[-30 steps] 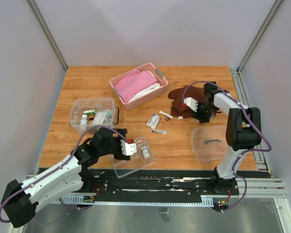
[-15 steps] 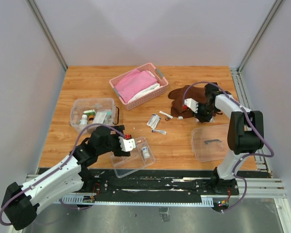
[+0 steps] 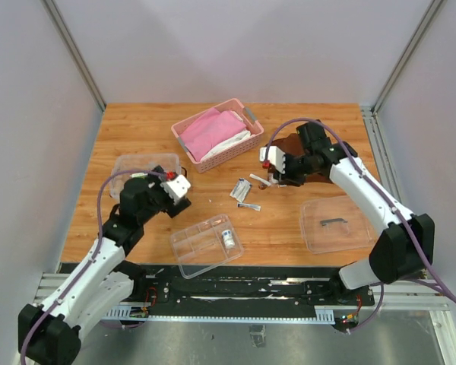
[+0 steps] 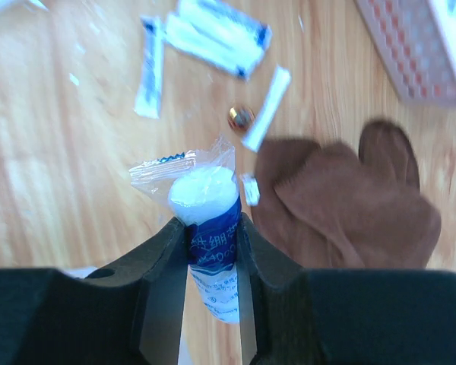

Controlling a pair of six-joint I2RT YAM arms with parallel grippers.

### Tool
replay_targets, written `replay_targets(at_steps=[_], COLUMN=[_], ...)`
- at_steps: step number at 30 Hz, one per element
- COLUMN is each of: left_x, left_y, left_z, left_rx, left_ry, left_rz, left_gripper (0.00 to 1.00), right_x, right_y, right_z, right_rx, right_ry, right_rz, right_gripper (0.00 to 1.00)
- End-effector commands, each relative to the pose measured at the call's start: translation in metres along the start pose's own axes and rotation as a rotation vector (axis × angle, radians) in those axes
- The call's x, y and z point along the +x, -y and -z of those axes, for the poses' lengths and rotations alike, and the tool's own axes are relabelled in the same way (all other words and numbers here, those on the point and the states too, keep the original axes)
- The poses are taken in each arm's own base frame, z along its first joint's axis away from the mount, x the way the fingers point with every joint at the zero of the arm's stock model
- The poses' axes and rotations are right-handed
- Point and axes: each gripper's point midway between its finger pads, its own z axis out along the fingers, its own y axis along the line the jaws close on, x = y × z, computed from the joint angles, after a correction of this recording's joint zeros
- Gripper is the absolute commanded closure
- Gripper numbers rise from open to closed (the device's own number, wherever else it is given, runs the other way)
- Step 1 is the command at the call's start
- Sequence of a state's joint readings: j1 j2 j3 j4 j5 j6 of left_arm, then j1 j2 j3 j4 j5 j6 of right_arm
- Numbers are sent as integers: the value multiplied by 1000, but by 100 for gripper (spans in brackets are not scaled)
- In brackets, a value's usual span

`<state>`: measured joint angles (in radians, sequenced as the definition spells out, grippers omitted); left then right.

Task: Organize the medicine kit
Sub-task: Pick up the medical item at the center of the board, then place the medical item at the medicine box compartment.

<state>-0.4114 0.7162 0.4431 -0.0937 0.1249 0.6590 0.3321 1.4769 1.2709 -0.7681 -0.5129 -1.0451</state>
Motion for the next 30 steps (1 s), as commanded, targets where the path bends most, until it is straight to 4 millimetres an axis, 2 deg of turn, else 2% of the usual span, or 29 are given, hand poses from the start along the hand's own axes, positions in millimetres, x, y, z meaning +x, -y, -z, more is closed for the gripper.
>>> replay_targets(at_steps=[1,6,11,17,20,24,30], left_x=[-34,-59,-81,-86,-93,-97,-100], left_y=[-59,-98,-126,-167,-184,-180,-168], left_z=[1,5,5,9,17,25,33], left_rx=[-124,-167,-207,-346,-414,-421,-403], left_ry=[87,154,180,138,139,186,237], left_rz=[149,287,402,442,447,469,439], left_gripper=[1,1,1,1,1,1,1], right_x=[-61,-112,-150,-182,-186,-186,-185], right_y=[-41,-92,-142,-190,-216,-241,-257], right_z=[7,-3,-23,-64,-88,-113,-134], right_rx=[-64,-149,-252,-295,-336,-330,-320], right_ry=[128,197,221,167,119,23,-60], right_rz=[33,157,268,313,339,381,385], right_gripper=[82,82,81,81,81,81,80])
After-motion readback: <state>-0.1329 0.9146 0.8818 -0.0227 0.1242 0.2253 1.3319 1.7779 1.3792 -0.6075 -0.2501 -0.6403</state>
